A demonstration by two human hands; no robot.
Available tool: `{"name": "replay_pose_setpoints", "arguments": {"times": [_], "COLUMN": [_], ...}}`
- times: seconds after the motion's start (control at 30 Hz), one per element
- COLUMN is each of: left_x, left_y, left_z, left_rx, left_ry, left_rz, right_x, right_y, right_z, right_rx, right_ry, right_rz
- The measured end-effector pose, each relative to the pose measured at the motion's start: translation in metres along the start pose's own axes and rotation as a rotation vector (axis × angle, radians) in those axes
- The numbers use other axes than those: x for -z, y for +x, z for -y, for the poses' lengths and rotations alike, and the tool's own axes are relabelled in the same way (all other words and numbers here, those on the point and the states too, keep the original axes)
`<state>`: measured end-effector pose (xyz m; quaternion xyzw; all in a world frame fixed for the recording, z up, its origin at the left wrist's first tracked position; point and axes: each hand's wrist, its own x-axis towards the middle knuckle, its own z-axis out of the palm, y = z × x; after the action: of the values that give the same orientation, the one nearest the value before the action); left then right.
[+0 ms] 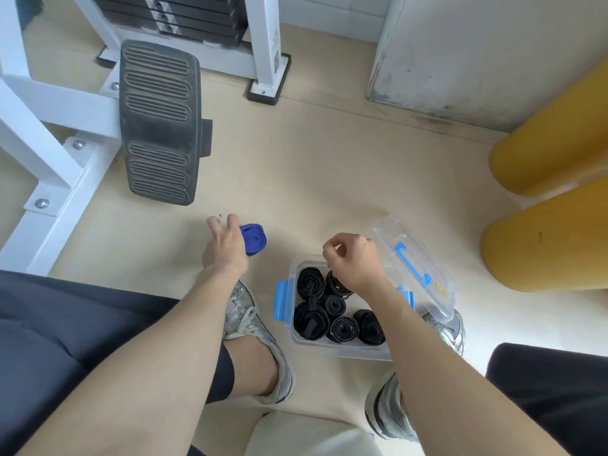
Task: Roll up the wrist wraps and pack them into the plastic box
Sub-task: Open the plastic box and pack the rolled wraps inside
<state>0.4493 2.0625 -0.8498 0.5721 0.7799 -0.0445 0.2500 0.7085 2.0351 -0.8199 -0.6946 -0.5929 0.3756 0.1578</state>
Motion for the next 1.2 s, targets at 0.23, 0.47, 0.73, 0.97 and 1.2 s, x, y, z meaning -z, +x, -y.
{"name": "replay_pose_setpoints", "arguments": {"times": [0.23,0.47,0.73,0.97,1.2], "left_x": [-0.006,0.0,0.026,0.017,-0.011], "left_y": [-0.02,-0.047,-0.104,-0.122,-0.131], "left_z": [-0.006,-0.023,-0.096,-0.117,-0.113], "left_rx": [-0.136,-0.184,-0.526,-0.688,-0.702], "left_ry": [0.163,-0.174,-0.443,-0.401,-0.018], "left_rz": [0.083,-0.15,-0.148,0.187,0.213], "right_x": [0.017,0.044,0.078,0.102,0.115], "right_y": [-0.007,-0.02,-0.039,-0.053,-0.059], "right_z": [0.003,0.003,0.022,-0.008,-0.036], "right_rx": [-0.025,-0.096,-0.268,-0.232,-0.249], "right_ry": [-0.01,0.032,0.629,0.528,-0.096], "right_rz": [0.126,0.12,0.489,0.511,0.414]}}
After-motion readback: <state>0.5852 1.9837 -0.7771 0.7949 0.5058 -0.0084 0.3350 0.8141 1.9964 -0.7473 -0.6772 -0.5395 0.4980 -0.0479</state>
